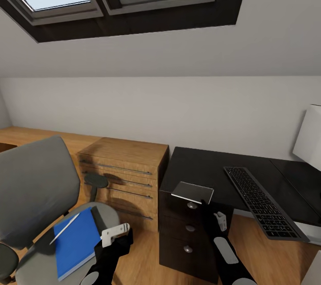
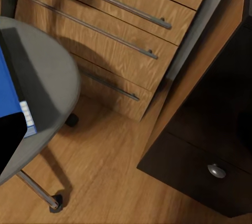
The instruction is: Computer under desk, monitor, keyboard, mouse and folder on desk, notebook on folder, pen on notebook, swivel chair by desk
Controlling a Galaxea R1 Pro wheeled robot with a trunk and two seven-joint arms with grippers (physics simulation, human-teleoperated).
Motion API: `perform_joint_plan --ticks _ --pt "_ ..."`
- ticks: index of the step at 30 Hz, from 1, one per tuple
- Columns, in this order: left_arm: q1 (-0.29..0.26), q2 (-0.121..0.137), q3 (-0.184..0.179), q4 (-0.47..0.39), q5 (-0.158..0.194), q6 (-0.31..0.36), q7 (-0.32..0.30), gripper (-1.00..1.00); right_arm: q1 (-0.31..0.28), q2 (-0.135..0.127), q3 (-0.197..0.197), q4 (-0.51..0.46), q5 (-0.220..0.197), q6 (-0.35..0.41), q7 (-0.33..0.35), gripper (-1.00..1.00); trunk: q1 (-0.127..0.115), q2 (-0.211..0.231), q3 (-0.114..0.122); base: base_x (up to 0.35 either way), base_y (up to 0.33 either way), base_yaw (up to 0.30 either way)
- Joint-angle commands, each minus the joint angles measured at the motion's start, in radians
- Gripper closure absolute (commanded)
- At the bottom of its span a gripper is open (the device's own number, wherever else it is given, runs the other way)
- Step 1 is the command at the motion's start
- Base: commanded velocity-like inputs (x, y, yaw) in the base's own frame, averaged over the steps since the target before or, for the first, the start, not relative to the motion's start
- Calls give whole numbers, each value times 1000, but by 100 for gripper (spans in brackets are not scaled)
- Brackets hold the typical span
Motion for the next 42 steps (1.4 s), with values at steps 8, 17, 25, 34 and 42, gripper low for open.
perform_joint_plan --ticks 8,17,25,34,42 --pt "0 0 -1 -2 10 2 8 -100 -1 1 -3 1 -10 2 8 100 0 -1 -1 2 0 0" --pt "0 0 -1 -2 10 2 9 -100 -1 1 -3 1 -10 2 8 100 0 -1 -1 71 0 0" --pt "0 0 -1 -2 9 2 10 -100 -1 1 -3 1 -10 2 8 100 -12 20 9 6 0 0" --pt "0 0 -1 -2 9 2 11 -100 -1 1 -3 1 -10 2 8 100 -19 34 15 0 0 0" --pt "0 0 -1 -2 9 1 11 -100 -1 1 -3 1 -10 2 8 100 -19 34 15 0 0 0"
